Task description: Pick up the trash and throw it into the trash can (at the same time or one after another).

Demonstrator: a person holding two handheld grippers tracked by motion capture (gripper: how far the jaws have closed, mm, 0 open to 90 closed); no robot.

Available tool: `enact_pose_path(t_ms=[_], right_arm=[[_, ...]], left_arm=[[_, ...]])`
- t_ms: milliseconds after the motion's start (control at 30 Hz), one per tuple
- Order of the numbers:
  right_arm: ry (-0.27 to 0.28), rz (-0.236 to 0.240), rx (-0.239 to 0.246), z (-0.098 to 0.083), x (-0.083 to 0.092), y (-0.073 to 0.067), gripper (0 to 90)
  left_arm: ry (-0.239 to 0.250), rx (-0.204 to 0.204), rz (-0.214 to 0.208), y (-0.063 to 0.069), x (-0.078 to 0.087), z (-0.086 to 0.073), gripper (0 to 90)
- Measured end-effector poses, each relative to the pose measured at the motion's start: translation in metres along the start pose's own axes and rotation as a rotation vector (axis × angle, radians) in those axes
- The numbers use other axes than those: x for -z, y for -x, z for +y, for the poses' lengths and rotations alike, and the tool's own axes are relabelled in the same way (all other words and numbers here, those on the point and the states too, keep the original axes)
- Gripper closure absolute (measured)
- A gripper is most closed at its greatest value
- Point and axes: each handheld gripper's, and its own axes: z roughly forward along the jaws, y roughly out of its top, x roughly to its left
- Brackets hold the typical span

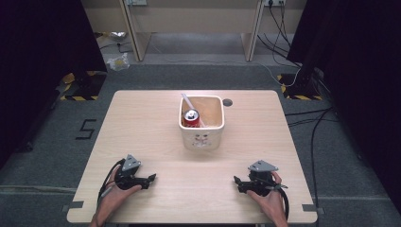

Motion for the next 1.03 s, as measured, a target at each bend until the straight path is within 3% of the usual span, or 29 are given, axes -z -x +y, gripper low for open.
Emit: enact_pose_path(t_ms=[1033], right_arm=[[-0.019, -0.007, 0.008, -0.0036, -0.0034, -0.0007, 11.9]], left_arm=[[-0.001, 0.0, 0.0, 0.0, 0.0001, 0.0, 14.1]])
